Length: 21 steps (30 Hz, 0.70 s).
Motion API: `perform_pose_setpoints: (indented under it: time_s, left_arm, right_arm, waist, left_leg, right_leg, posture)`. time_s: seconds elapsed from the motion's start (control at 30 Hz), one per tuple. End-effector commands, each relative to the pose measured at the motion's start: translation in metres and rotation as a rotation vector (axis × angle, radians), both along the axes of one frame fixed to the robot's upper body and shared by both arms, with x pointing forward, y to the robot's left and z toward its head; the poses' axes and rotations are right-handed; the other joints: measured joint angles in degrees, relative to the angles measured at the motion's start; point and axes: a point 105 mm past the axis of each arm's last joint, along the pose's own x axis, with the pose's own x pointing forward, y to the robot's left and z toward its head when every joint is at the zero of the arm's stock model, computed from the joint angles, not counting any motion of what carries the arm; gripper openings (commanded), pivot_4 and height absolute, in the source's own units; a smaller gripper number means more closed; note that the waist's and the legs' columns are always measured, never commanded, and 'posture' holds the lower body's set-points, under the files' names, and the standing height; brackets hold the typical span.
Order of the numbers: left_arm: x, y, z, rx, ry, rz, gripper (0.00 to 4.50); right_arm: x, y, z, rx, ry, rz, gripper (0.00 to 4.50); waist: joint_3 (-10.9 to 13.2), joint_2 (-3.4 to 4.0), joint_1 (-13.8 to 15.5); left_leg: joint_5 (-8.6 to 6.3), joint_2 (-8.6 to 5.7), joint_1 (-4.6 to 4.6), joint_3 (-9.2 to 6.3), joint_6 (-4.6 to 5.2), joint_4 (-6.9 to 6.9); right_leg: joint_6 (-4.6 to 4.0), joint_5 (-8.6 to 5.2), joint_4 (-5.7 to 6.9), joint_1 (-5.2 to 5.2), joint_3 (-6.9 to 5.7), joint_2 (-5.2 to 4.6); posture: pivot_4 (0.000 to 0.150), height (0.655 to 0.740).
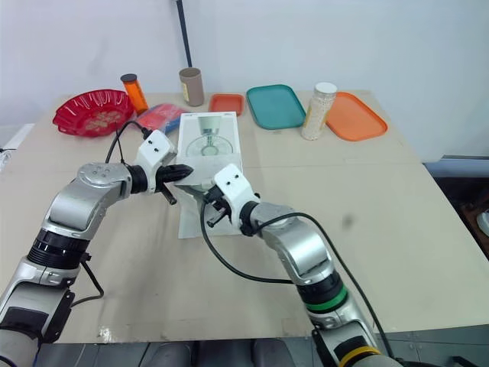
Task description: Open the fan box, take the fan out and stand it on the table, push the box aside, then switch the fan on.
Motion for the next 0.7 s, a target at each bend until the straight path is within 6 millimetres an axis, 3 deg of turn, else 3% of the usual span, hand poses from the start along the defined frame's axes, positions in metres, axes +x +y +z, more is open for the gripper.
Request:
perform_pose_setpoints:
  time_s: [0.03,0.2,0.4,0.7]
  left_arm:
    - [-0.002,0.002,-0.011,0.016,0.038,0.010,0.00]
    - [-0.003,0.003,-0.011,0.012,0.038,0.013,0.00]
    - [-0.004,0.001,-0.012,0.005,0.040,0.005,0.00]
    - [-0.003,-0.003,-0.010,0.000,0.038,-0.009,0.00]
  right_arm:
    - [0.010,0.003,0.013,0.013,-0.062,-0.047,0.06]
    - [0.016,-0.015,0.012,-0.027,-0.073,-0.152,0.06]
    - [0.008,-0.046,0.015,-0.104,-0.106,-0.224,0.06]
    - [-0.008,-0.053,0.030,-0.156,-0.211,-0.128,0.06]
  waist:
    - [0.0,0.00,0.0]
    - [0.0,0.00,0.0]
    - [0.0,0.00,0.0]
    - [0.0,0.02,0.0]
  left_leg:
    - [0.00,0.00,0.00,0.00,0.00,0.00]
    - [0.00,0.00,0.00,-0.01,-0.01,-0.01]
    - [0.00,-0.01,-0.01,-0.01,0.00,-0.01]
    - [0.00,-0.02,-0.02,0.00,0.00,-0.01]
  right_leg:
    - [0.00,0.00,0.00,0.00,0.00,0.00]
    - [0.00,0.00,0.00,0.00,-0.01,0.01]
    - [0.00,0.00,0.00,0.00,0.00,-0.01]
    - [0.03,-0.02,-0.01,0.01,0.00,-0.01]
  posture:
    - [0.150,0.7400]
    - [0.150,0.7400]
    - [0.150,0.7400]
    - [0.150,0.7400]
